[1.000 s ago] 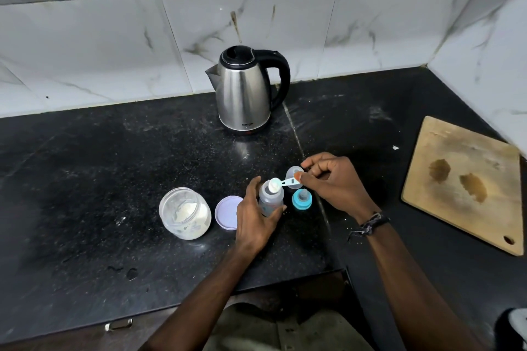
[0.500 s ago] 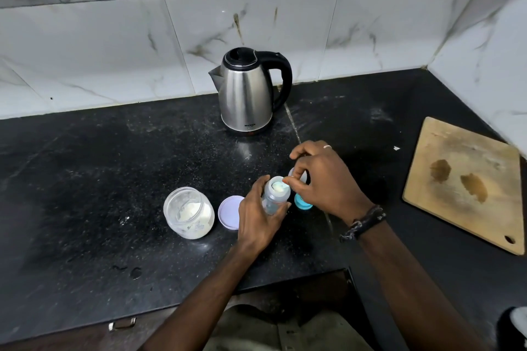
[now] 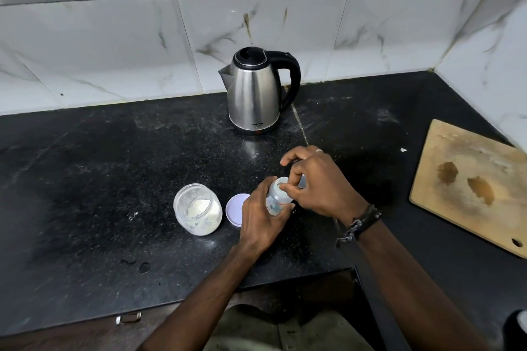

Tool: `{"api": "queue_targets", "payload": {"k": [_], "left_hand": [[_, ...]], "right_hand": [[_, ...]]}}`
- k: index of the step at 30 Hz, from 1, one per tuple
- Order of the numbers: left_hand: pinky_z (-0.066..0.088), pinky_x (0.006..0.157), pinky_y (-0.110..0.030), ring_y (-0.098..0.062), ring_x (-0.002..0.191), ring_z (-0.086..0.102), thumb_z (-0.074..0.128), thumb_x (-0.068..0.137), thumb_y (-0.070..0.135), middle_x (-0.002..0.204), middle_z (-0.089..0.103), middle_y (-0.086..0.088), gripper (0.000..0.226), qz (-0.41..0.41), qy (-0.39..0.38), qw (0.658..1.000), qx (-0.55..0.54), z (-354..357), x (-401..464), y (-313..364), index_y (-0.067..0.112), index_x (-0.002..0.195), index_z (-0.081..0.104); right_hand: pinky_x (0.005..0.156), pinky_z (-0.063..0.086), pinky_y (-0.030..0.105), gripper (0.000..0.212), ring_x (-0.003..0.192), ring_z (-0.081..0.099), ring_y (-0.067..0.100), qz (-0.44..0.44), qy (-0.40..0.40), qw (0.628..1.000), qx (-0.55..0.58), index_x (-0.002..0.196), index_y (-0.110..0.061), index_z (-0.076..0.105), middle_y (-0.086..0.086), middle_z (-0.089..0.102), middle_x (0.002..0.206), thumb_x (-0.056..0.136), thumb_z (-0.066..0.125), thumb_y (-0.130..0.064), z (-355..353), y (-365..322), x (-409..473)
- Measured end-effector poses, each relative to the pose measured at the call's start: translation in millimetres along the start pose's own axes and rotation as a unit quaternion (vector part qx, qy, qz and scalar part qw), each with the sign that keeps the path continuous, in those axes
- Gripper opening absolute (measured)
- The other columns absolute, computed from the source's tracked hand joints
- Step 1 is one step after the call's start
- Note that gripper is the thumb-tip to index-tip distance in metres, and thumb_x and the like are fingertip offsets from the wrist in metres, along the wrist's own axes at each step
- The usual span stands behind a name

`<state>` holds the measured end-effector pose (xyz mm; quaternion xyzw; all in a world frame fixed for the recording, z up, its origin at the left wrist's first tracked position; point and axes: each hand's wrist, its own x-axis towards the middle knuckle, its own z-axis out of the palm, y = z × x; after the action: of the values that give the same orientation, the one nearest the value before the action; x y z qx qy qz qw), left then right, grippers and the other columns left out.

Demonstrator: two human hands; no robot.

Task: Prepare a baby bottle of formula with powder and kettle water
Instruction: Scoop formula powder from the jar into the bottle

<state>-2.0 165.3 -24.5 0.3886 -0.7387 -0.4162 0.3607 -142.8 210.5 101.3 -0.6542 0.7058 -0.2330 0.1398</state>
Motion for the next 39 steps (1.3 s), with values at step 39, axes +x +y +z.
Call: {"api": "queue_targets", "payload": {"k": [39], "left_hand": [[0.056, 0.089, -0.030, -0.003, 0.106, 0.067, 0.085, 0.080, 0.028, 0.117, 0.070, 0.015, 0.056, -0.026, 0.012, 0.999, -0.042, 7.7, 3.9, -10.1, 0.025, 0.128, 0.057]], "right_hand": [[0.068, 0.052, 0.028, 0.023, 0.083, 0.066, 0.009, 0.074, 0.197, 0.969, 0.125, 0.075, -0.008, 0.070, 0.000, 0.069, 0.093, 0.091, 0.072, -0.025, -2.0, 39.7, -8.6]]}}
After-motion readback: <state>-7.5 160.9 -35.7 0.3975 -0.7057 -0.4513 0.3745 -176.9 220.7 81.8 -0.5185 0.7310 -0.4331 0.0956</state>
